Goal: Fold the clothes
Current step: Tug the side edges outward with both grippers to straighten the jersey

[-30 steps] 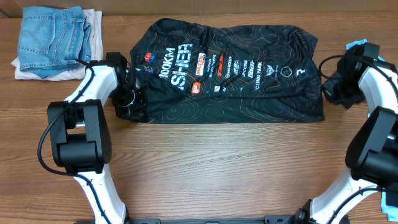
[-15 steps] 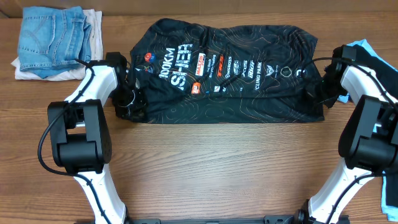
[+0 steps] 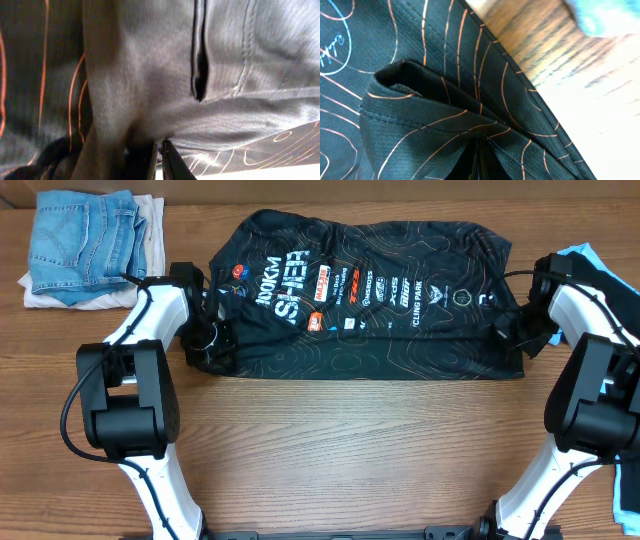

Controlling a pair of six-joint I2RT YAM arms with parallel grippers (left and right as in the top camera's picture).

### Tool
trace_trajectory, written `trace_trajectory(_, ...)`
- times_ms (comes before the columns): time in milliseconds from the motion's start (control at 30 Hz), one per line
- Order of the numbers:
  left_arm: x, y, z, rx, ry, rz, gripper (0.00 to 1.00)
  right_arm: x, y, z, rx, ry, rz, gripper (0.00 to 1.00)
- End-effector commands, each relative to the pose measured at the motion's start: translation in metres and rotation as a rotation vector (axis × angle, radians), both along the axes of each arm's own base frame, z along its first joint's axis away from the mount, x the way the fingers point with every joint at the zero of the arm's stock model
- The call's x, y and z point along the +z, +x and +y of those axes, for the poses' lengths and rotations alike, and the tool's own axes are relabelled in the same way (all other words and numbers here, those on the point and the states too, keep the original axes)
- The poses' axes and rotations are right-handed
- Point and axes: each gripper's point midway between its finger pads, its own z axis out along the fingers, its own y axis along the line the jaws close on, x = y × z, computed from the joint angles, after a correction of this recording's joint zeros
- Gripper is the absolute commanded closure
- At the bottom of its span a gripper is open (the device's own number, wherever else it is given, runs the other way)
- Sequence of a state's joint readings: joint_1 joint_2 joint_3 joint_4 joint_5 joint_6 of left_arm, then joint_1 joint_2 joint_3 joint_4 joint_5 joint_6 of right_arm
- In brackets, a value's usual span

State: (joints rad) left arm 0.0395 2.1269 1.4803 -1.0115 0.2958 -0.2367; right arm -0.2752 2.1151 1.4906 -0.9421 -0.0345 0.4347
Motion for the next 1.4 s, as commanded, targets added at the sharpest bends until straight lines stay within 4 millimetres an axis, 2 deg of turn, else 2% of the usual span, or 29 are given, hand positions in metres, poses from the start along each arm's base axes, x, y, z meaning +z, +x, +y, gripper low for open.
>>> trace_trajectory(0, -0.007, 0.013, 0.009, 0.004, 0.042, -0.038, 0.9, -0.022, -0.029, -0.031, -0.076, -0.107, 0.119, 0.96)
trace_trajectory(200, -0.007, 0.018, 0.003, -0.03, 0.029, -0.066, 0.88, -0.02, -0.038, -0.041, -0.159, -0.166, 0.153, 0.96)
trace_trajectory(367, -0.007, 0.011, -0.007, -0.058, 0.034, -0.041, 0.88, -0.019, -0.046, -0.046, -0.217, -0.202, 0.184, 0.96)
trace_trajectory(467, -0.007, -0.002, -0.008, -0.04, 0.07, 0.023, 0.93, -0.017, -0.054, -0.05, -0.245, -0.235, 0.215, 0.96)
trace_trajectory(667, -0.005, -0.035, 0.012, 0.01, 0.225, 0.173, 0.96, -0.016, -0.057, -0.052, -0.246, -0.245, 0.226, 0.96)
trace_trajectory(833, -0.001, -0.052, 0.022, 0.054, 0.288, 0.25, 0.96, -0.016, -0.057, -0.051, -0.245, -0.244, 0.227, 0.96)
trace_trajectory(1133, 0.003, -0.065, 0.039, 0.101, 0.308, 0.315, 0.96, -0.016, -0.058, -0.05, -0.236, -0.24, 0.233, 0.96)
trace_trajectory(1367, 0.007, -0.06, 0.061, 0.141, 0.388, 0.285, 0.96, -0.017, -0.055, -0.051, -0.239, -0.242, 0.218, 0.96)
